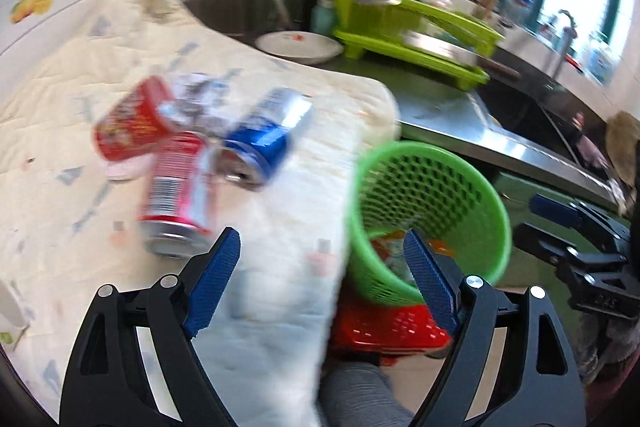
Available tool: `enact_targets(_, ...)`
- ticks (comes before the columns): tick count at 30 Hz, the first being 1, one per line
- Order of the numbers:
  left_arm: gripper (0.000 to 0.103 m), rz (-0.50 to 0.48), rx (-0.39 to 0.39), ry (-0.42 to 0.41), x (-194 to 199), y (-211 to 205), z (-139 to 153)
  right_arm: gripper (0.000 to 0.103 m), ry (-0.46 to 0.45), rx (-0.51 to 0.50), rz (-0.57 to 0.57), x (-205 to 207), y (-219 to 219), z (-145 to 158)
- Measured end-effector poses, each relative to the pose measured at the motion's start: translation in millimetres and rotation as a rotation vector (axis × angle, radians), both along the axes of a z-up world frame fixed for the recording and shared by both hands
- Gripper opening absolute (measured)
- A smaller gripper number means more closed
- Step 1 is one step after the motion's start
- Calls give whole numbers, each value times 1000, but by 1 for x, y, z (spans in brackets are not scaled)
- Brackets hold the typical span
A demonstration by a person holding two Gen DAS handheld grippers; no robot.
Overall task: Collect trash
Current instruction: 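Move the left gripper to the red Coke can and grasp it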
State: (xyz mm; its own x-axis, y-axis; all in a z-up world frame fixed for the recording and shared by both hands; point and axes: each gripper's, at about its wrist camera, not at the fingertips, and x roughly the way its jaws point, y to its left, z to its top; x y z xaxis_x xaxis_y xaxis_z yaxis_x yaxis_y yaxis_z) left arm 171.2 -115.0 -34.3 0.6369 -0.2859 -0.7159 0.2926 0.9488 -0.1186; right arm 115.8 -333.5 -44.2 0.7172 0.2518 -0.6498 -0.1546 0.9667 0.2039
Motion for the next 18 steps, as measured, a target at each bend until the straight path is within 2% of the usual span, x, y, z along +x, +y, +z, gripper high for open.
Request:
enact_targets(7,84,128,10,9,31,47,3,70,-7,-15,55,12,27,6)
enact_targets(11,88,175,27,53,58,62,-7,70,-7,-27,81,19,38,9)
enact_targets(18,88,169,44,141,96,69,-30,70,-4,-33,107,35,46,12)
